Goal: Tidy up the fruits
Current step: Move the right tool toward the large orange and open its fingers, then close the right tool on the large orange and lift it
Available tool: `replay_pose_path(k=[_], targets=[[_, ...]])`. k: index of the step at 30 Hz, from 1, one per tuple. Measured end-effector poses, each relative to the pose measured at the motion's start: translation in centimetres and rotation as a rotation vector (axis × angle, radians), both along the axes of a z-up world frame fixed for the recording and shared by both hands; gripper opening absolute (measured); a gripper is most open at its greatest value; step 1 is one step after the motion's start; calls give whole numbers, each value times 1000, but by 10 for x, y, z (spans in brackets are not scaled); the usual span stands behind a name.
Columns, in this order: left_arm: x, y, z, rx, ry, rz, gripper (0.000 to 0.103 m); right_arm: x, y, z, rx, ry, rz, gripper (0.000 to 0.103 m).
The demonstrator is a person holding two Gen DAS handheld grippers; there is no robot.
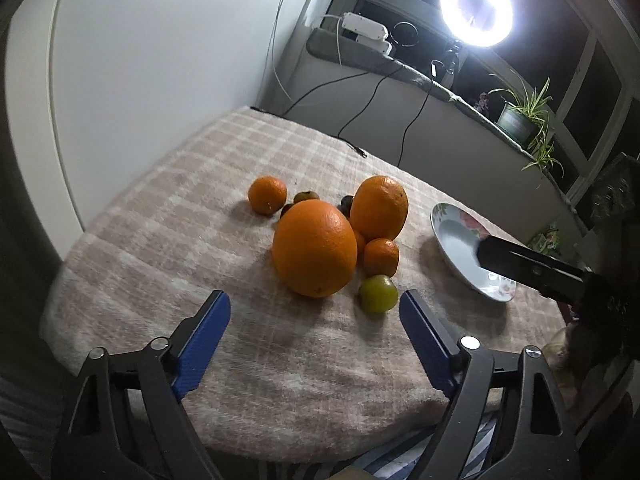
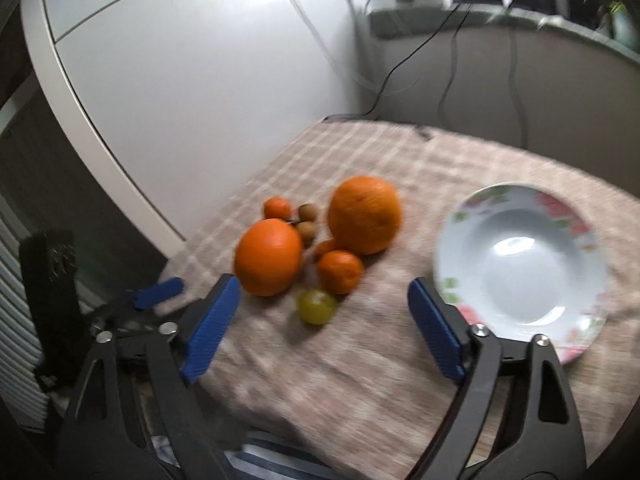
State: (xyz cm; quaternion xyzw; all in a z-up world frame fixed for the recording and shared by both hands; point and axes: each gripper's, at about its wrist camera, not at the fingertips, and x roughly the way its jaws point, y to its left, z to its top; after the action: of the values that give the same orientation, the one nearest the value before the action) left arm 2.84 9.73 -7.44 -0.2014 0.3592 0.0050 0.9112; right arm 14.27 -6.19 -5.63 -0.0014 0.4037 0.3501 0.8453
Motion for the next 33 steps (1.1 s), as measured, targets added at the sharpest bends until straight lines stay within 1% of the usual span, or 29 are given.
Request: replay_pose_path(k=[2, 7, 11, 20, 33], targets=[[5, 2, -3, -21, 5, -9, 81, 9, 12, -5, 6, 38, 23, 84], [17, 5, -11, -62, 13, -26, 74, 26, 39, -18, 16, 129, 81, 73], [24, 9, -17, -85, 19, -34, 71, 41, 55, -31, 24, 203, 94, 65], [32, 15, -27, -94, 25, -34, 70, 58, 70, -45, 58, 308, 115, 62], [41, 19, -38, -126, 31, -45, 70, 61, 88, -51, 33, 342, 132, 62]])
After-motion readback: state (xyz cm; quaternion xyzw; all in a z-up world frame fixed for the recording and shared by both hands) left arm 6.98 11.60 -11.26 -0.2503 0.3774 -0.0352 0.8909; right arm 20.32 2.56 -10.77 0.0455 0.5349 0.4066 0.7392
